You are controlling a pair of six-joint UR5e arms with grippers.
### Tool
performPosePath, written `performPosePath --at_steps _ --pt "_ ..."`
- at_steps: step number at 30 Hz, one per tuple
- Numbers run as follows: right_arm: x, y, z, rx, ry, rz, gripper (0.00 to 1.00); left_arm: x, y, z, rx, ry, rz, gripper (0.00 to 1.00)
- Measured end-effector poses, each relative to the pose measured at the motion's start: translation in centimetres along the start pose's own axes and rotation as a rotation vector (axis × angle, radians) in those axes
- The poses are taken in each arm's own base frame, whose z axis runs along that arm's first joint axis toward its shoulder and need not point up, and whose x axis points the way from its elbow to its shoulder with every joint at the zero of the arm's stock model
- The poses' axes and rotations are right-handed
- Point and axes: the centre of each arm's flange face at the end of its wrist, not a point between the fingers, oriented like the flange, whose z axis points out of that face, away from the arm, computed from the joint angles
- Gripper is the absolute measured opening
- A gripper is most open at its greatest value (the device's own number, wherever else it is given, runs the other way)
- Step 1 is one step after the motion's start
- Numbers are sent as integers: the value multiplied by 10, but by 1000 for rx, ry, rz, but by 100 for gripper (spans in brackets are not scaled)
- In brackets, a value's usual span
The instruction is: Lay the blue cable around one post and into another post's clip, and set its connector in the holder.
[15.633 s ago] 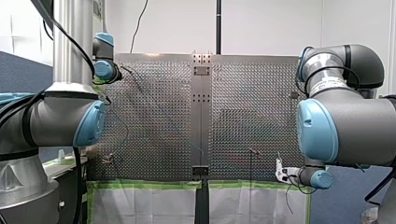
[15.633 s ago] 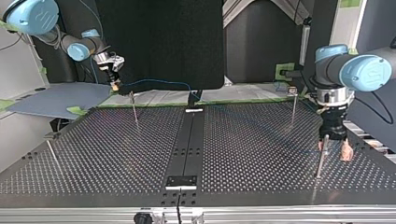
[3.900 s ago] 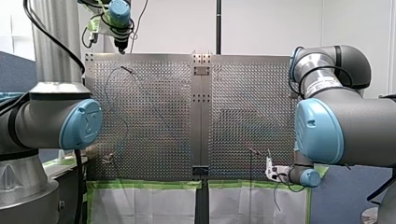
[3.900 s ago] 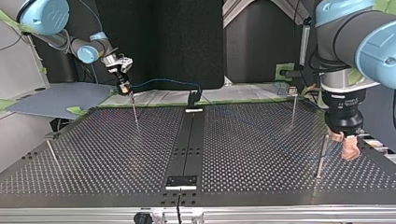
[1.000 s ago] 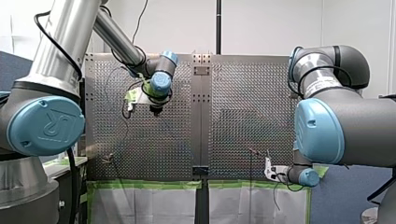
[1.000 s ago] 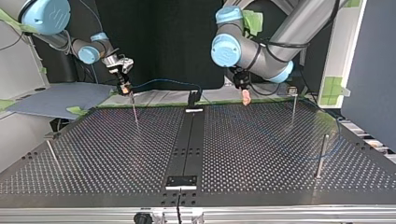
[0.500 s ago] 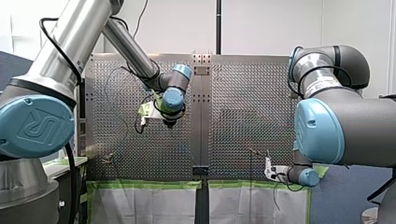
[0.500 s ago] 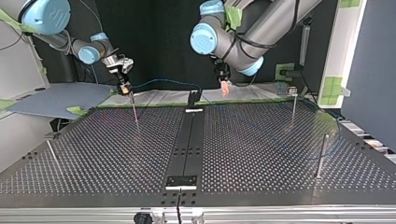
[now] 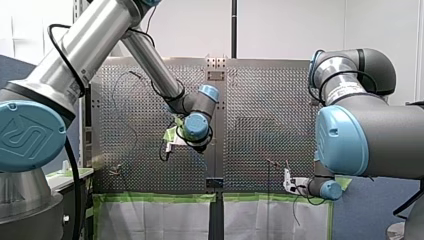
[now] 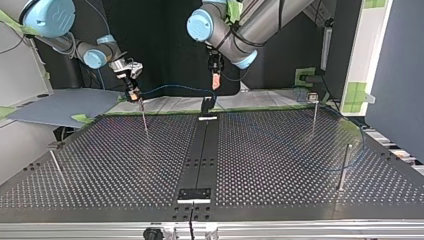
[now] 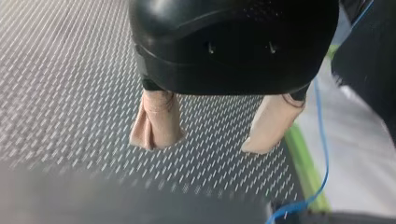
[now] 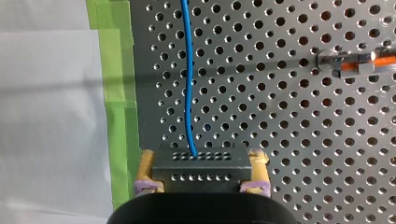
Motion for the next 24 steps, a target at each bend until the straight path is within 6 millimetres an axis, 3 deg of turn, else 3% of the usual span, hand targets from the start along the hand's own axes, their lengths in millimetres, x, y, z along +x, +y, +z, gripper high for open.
performPosePath --at_steps 14,24 --pt "0 1 -1 -2 -2 0 0 70 -53 -25 135 -8 27 100" --pt "0 2 -1 -4 -5 -3 0 77 -110 -49 298 -83 8 100"
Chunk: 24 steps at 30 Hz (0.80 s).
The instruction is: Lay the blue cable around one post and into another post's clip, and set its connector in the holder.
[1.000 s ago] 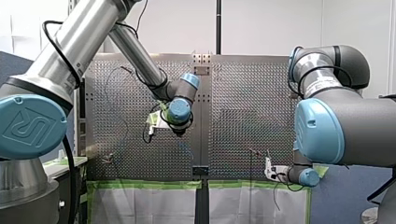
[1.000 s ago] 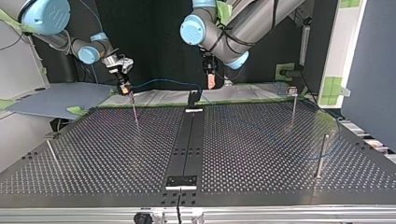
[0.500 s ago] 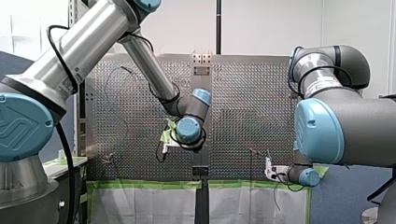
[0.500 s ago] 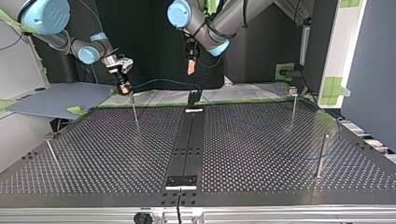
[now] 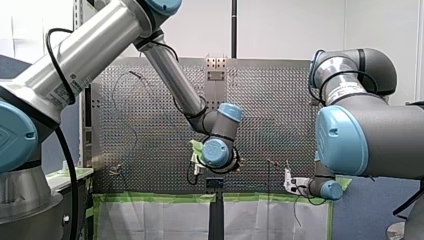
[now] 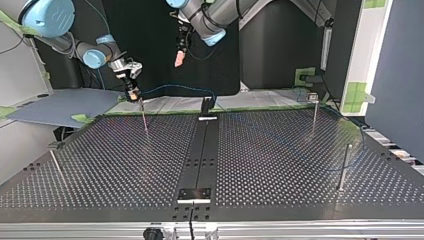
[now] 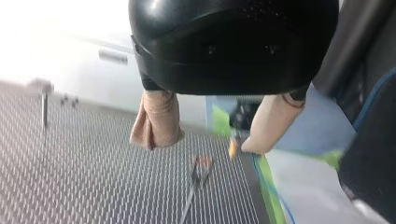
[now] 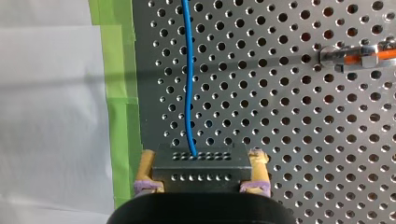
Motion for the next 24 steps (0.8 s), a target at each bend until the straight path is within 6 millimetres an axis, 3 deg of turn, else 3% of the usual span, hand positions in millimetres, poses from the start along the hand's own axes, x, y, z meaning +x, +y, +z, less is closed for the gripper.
performPosePath --at_steps 5,8,24 --pt "0 0 0 -1 -1 0 0 15 -30 -4 57 8 21 100" --pt "0 0 0 -1 -3 1 0 24 -38 -2 66 27 29 100" --pt "0 1 0 -1 0 -2 0 51 -13 75 10 93 24 100"
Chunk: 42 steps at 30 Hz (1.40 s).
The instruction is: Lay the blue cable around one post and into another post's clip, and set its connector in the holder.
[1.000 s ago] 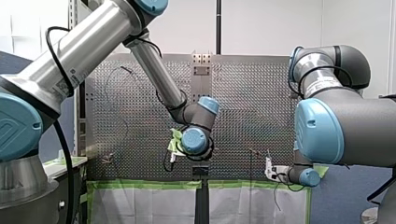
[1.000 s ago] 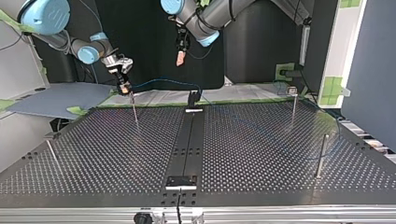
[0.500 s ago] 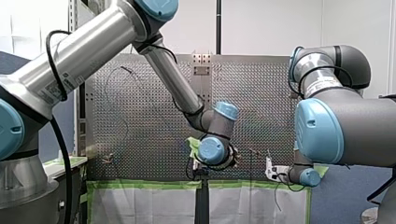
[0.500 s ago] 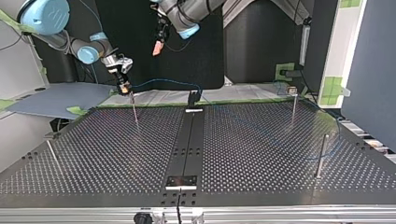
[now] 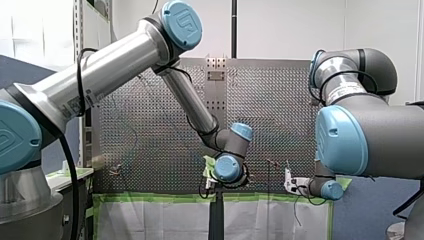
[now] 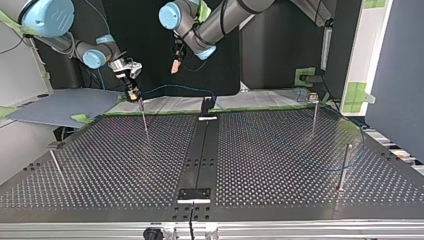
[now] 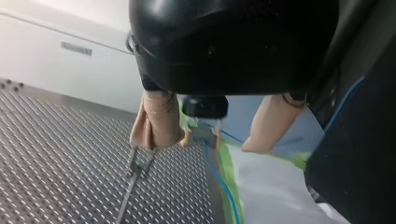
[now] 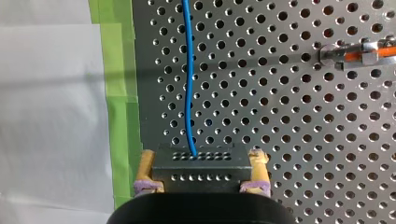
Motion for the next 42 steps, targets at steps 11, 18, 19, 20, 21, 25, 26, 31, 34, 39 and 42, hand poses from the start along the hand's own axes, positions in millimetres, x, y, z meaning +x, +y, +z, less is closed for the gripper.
performPosePath --at_steps 11,18,19,20,21,25,26,31,34,39,42 --pt "0 0 -1 1 -5 -1 0 29 0 28 -28 72 33 100" --pt "-1 0 -1 1 -6 0 0 43 -4 48 -33 62 13 100" --pt "-1 -1 0 2 -6 -1 0 45 -4 50 -38 58 8 100" --pt "-1 -1 0 2 -6 -1 0 47 -4 53 -45 53 0 100" --pt "-1 -1 0 3 -6 -1 0 48 -4 56 -52 49 -7 100" --pt "-1 -3 0 5 -6 -1 0 56 -4 68 -67 39 -43 100" --pt "0 -3 0 5 -6 -2 0 56 -6 71 -63 34 -57 100" --pt "0 -3 1 6 -5 -2 0 44 -16 85 -26 -5 -109 100" --pt "0 -3 1 6 -5 -2 0 35 -22 91 -10 -26 -117 100" --pt "0 0 0 1 -5 -2 0 19 -32 100 16 -59 -104 100" --pt "0 2 -1 -3 -5 -3 0 7 -33 107 -2 -79 -98 100"
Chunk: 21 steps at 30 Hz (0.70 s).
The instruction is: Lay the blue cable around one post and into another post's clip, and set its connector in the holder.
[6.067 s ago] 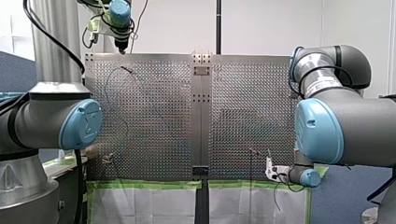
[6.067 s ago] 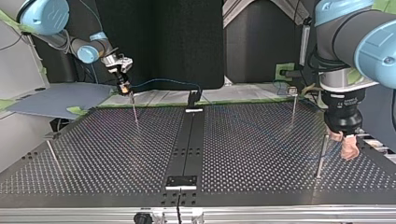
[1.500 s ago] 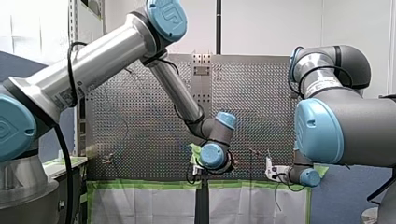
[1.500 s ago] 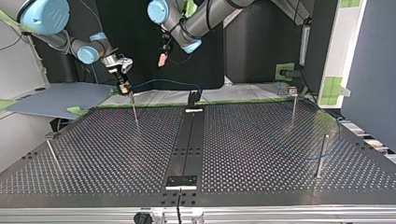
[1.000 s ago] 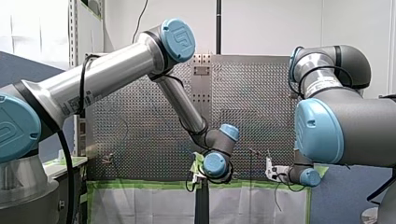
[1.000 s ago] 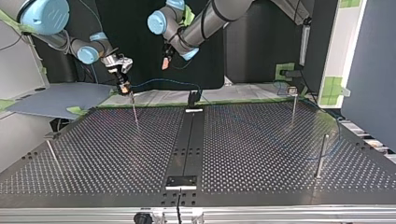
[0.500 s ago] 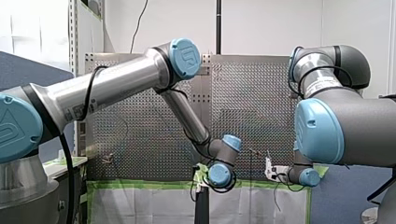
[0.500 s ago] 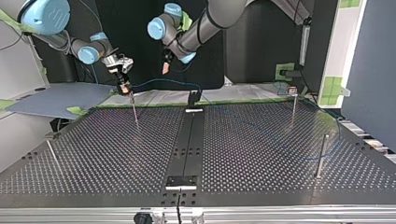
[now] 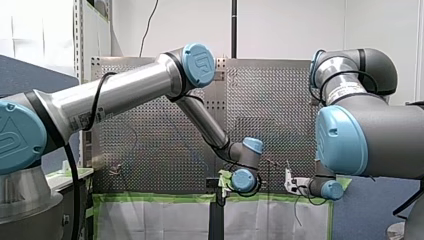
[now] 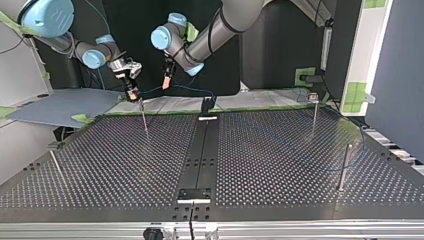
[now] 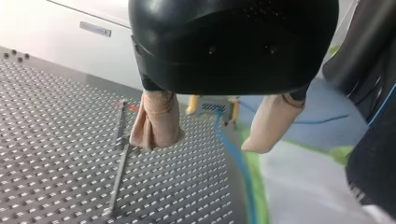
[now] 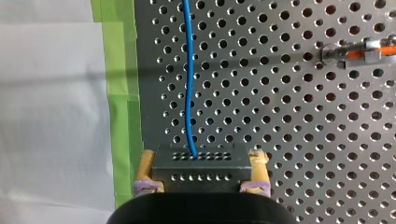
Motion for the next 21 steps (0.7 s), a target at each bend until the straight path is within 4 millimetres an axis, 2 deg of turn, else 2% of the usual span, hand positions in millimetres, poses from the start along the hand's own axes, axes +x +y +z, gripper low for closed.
performPosePath --at_steps 12,16,21 --pt "1 12 -5 -17 -3 4 0 -49 -4 31 -56 -85 -4 100" --pt "1 18 -7 -27 -2 11 0 -55 -8 34 -39 -80 -13 100" --pt "3 27 -9 -42 5 25 0 -52 -19 29 9 -63 -39 100"
